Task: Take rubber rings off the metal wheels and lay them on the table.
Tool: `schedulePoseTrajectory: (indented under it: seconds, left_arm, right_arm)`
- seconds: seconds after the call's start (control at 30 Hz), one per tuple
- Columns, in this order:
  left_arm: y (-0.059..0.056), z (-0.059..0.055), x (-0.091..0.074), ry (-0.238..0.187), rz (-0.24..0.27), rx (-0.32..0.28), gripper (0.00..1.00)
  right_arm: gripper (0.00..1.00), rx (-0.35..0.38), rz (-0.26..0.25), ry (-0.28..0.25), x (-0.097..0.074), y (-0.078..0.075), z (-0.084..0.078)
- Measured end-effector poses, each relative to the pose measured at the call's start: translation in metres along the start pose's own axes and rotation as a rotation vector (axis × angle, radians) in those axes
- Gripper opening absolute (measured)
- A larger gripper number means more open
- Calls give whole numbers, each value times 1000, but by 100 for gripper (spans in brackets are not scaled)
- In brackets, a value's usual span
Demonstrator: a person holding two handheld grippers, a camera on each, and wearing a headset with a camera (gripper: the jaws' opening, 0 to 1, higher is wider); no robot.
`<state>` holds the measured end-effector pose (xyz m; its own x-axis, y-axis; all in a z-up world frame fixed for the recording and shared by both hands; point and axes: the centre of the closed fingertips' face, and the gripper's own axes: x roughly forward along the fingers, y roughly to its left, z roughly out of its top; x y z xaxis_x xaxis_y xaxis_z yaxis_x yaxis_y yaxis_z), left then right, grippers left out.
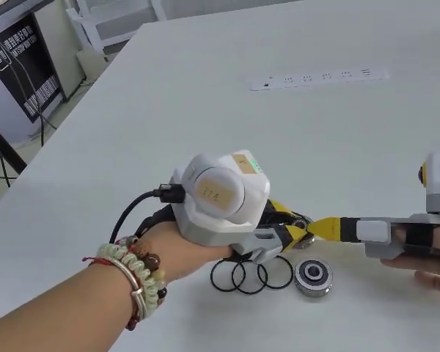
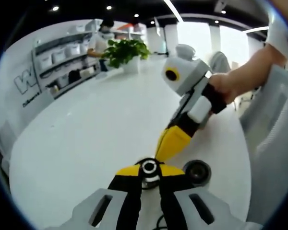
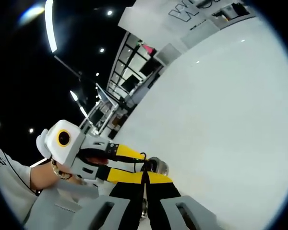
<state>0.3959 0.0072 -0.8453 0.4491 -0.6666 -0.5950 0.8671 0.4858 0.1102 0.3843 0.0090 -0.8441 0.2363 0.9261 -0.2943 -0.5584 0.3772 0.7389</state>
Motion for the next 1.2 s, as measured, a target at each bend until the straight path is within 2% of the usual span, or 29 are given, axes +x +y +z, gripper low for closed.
schedulePoseTrajectory:
  seconds: [0.27, 0.33, 0.47, 0.6, 0.87, 1.1, 1.2]
  left_arm:
    - [-7, 5, -9, 10, -47, 39, 17]
    - [-9, 9, -15, 6, -60, 53, 19]
    - [-10, 22, -31, -31, -72, 52, 23]
    - [-8, 33, -47, -58, -67, 52, 30]
    - [-7, 47, -86, -85, -37, 119, 39]
    - [-13, 46, -110, -100, -25, 140, 48]
    - [-12, 44, -122, -104, -6, 136, 52]
  right_arm:
    - [0, 14, -7, -19, -4, -2, 5]
    - [0, 11, -14, -21, -5, -2, 6]
    - [0, 10, -19, -25, -9, -2, 7]
    - [0, 10, -24, -36, -14, -1, 10]
    - [0, 8, -31, -50, -23, 1, 13]
    - [0, 13, -23, -82, -33, 8, 20]
    - [0, 12, -23, -99, -39, 11, 23]
